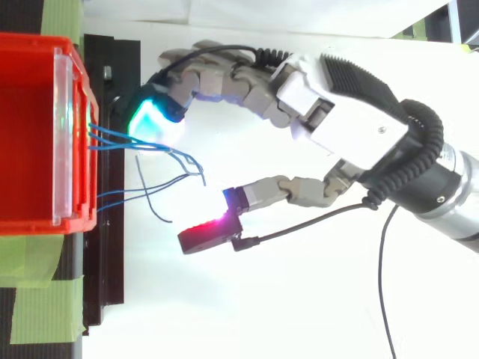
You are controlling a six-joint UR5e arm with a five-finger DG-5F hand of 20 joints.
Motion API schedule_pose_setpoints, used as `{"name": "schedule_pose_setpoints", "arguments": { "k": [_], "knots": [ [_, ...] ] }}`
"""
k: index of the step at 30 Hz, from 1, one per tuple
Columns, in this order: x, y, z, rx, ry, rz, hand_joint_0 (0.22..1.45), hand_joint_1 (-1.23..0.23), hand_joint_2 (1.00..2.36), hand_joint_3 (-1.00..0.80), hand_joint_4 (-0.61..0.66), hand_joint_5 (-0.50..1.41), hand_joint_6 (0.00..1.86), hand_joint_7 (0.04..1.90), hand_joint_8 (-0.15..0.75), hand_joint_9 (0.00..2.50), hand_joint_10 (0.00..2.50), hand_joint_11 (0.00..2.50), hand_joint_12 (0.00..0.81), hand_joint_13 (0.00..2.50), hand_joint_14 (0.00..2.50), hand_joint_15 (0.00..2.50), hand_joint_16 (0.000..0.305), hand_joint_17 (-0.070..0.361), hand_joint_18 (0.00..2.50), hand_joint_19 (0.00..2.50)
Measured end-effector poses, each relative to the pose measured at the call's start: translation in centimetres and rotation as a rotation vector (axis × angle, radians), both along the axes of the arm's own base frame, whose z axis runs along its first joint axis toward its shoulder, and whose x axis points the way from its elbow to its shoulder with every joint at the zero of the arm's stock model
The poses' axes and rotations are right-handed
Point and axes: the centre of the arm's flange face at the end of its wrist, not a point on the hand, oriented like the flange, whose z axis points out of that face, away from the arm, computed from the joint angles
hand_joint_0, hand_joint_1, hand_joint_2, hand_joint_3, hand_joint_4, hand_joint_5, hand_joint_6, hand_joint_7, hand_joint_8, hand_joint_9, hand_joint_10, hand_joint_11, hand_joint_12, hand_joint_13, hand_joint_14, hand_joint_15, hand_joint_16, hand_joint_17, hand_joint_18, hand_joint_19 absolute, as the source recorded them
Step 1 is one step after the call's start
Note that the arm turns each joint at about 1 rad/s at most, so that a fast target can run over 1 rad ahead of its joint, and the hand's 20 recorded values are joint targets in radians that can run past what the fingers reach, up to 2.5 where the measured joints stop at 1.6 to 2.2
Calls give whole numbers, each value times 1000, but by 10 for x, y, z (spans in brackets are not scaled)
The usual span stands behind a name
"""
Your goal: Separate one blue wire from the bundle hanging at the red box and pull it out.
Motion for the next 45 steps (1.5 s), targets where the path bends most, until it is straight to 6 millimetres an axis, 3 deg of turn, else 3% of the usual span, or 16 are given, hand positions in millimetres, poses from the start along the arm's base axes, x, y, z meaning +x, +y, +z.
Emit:
{"name": "schedule_pose_setpoints", "arguments": {
  "k": [16,31,45],
  "knots": [
    [1,1,-3,61,-19,21,538,-690,1000,-500,304,-137,503,1023,323,585,4,161,401,432,7,229,57,129,333,96],
    [-3,-10,-7,93,6,46,542,-683,1000,-500,307,-137,503,1029,324,591,6,177,399,456,8,249,57,128,365,117],
    [-8,-21,-13,147,40,58,546,-685,1000,-500,285,-123,502,1148,325,600,5,186,402,482,8,260,56,127,388,131]
  ]
}}
